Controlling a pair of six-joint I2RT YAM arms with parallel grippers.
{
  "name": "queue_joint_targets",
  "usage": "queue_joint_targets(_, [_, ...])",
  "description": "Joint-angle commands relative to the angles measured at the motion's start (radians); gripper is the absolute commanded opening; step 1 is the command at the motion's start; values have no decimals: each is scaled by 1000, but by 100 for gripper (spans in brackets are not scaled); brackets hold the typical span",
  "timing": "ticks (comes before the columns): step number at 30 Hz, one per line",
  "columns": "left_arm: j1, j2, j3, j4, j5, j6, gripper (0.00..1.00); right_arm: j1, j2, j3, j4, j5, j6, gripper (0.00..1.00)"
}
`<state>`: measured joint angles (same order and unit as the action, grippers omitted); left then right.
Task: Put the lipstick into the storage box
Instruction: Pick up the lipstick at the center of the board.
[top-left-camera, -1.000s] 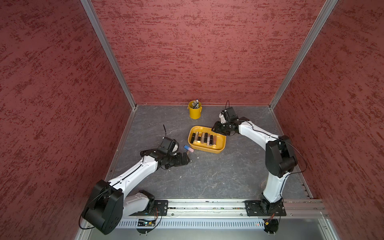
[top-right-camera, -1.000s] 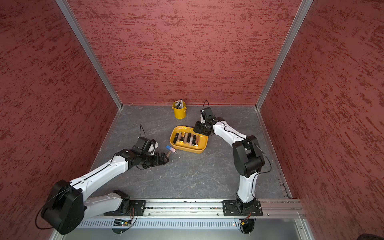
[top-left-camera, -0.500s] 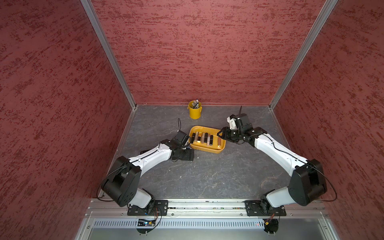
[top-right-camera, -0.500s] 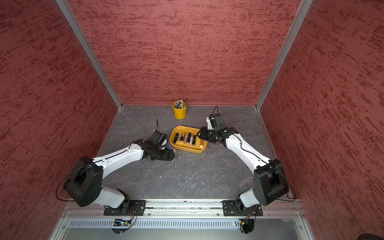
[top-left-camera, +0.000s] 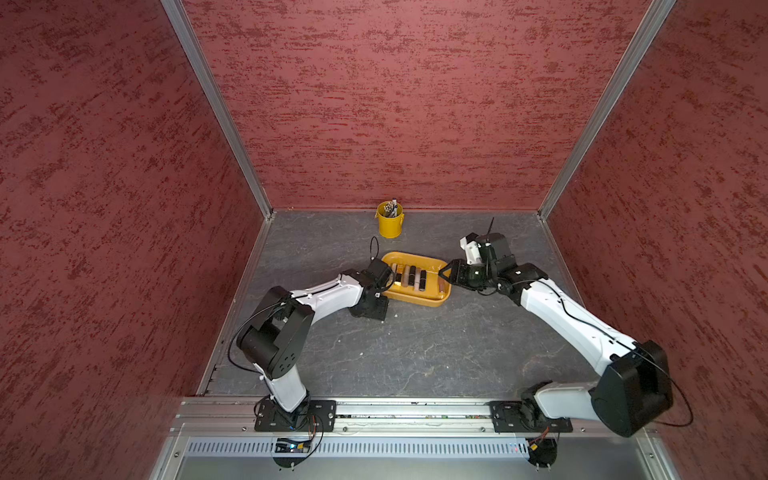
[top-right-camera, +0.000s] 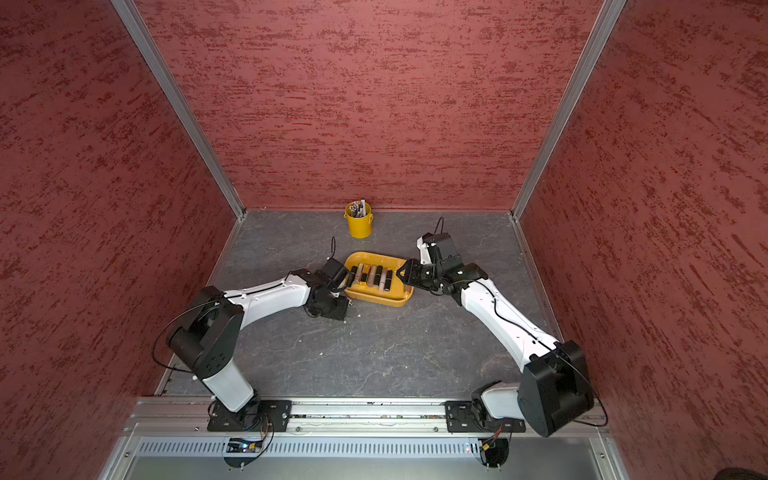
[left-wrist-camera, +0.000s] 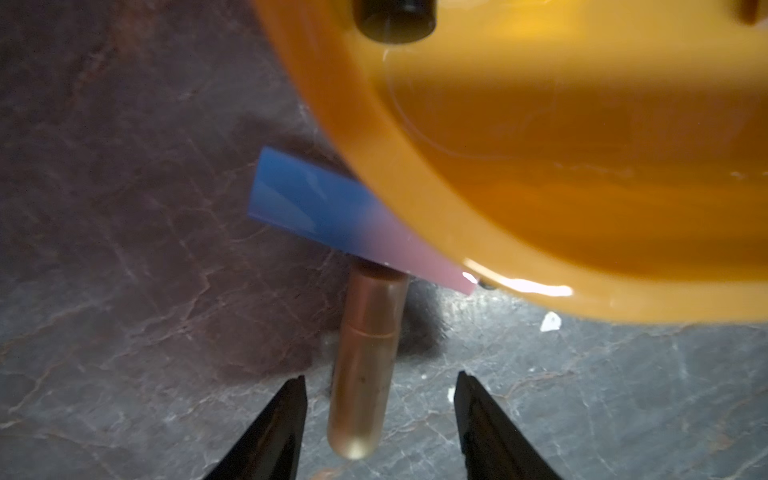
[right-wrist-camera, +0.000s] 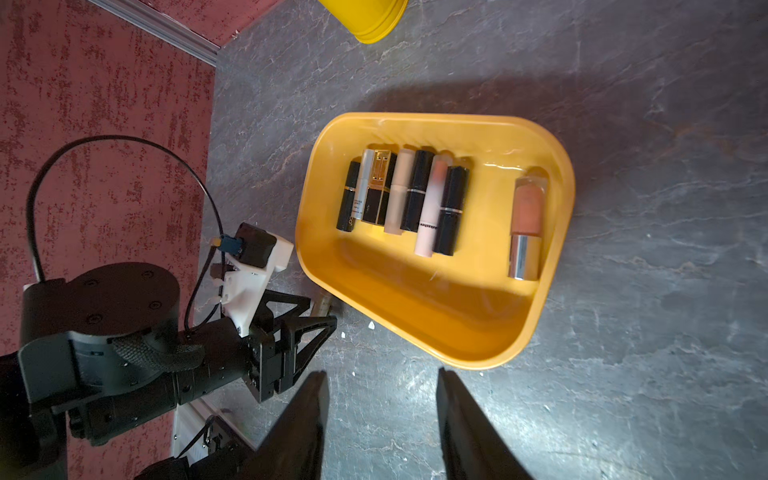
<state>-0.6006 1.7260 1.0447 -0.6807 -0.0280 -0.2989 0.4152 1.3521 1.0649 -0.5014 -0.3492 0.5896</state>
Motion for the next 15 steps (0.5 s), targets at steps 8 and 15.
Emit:
queue_joint_targets(8, [-4,67,8,-33,-47,22,41,4,-10,-8,17,-23,7,46])
queue_joint_targets(15, [-3,80,12,-37,-40,28,21,3,-21,-9,14,-14,7,46])
